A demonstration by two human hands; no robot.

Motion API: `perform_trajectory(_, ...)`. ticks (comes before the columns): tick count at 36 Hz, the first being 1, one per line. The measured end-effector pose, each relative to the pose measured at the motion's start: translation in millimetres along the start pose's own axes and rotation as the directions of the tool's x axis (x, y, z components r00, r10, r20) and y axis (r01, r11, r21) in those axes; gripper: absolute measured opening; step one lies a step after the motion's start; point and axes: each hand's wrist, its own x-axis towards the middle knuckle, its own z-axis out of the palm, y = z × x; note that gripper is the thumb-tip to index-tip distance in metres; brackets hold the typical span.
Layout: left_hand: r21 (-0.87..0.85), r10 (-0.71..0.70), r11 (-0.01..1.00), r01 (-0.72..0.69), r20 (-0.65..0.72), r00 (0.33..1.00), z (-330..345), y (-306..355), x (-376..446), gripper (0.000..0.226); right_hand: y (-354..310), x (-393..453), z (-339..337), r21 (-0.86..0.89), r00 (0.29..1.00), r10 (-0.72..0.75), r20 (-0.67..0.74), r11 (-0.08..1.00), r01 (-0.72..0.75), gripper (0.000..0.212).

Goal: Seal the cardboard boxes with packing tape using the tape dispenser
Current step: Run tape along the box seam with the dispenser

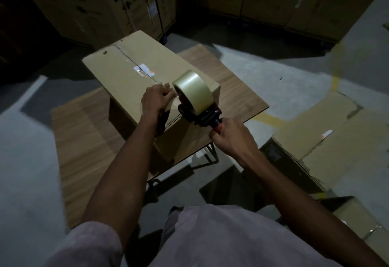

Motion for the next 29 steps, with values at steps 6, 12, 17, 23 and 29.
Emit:
perform_trajectory(6, -0.065, 0.02, 0.998, -0.02, -0.001, 1.0, -1.0, 0.7, -2.9, 0.037, 12.6, -7.5, 10.0, 0.061, 1.0, -0.013, -0.026, 0.998, 0.015, 0.032)
perform_trajectory(12, 0.064, 0.118, 0.991, -0.118, 0.001, 0.993, -1.5, -1.5, -4.2, 0.036, 19.9, -7.7, 34.5, 0.104, 1.0, 0.007, -0.014, 0.995, -0.006, 0.018)
perform_trajectory(17, 0.019, 0.234, 0.972, -0.234, 0.018, 0.972, -1.9, 0.1, -12.2, 0.033, 21.8, -5.8, 41.8, 0.158, 0.997, 0.073, -0.026, 0.985, -0.068, 0.024)
perform_trajectory(23, -0.085, 0.23, 0.971, -0.223, 0.079, 0.97, 2.3, -2.7, -20.8, 0.039, 22.4, -7.6, 52.5, 0.239, 0.991, 0.134, -0.027, 0.963, -0.123, 0.023)
perform_trajectory(29, -0.087, 0.157, 0.985, -0.149, 0.088, 0.984, 12.3, 5.4, -26.2, 0.044, 20.6, -5.0, 54.4, 0.261, 0.978, 0.202, 0.056, 0.942, -0.21, 0.021)
